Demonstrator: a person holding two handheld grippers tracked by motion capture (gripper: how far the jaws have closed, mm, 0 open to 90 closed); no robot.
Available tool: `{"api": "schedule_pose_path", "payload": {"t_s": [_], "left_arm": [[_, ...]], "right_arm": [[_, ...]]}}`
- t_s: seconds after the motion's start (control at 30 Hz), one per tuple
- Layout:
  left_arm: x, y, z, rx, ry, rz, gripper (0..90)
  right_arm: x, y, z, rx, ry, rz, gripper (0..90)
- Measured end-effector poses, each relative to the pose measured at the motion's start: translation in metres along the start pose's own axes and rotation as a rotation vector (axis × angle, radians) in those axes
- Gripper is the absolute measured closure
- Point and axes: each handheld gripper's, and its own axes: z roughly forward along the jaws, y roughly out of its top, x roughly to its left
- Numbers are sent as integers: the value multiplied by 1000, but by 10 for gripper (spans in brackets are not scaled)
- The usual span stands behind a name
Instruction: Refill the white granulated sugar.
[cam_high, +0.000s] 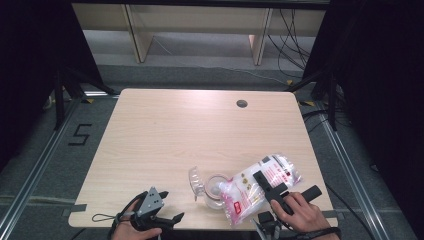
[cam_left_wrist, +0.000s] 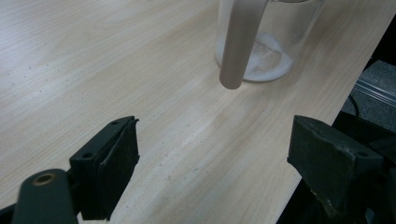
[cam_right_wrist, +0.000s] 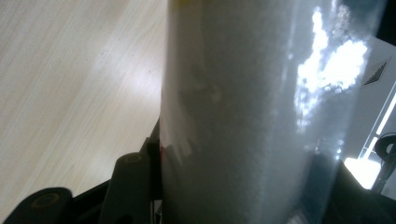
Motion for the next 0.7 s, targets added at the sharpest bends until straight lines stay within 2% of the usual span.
{"api": "schedule_pose_path", "payload": {"t_s": [0.03, 0.13, 0.23, 0.27, 0.37, 0.47, 0.53, 0.63, 0.7], "left_arm": [[0, 0, 0, 0, 0, 0, 158], [0, 0, 0, -2, 1, 4, 158], [0, 0, 0, 1, 3, -2, 158], [0, 0, 0, 1, 3, -1, 158], [0, 0, 0, -1, 0, -1, 158], [0, 0, 0, -1, 0, 4, 158], [0, 0, 0, 0, 1, -1, 158], [1, 0, -1, 6, 3, 3, 158], [-1, 0, 0, -7, -2, -13, 158]], "right_arm": [[3, 0, -1, 18, 0, 32, 543], [3, -1, -1, 16, -1, 38, 543], [1, -2, -1, 9, -1, 13, 544], [3, -2, -2, 21, -3, 40, 544], [2, -2, -2, 21, -10, 41, 544], [0, -2, -1, 1, -6, 4, 544], [3, -1, -2, 17, 0, 27, 544], [3, -2, -2, 15, 4, 32, 545], [3, -2, -2, 18, 5, 32, 545]]}}
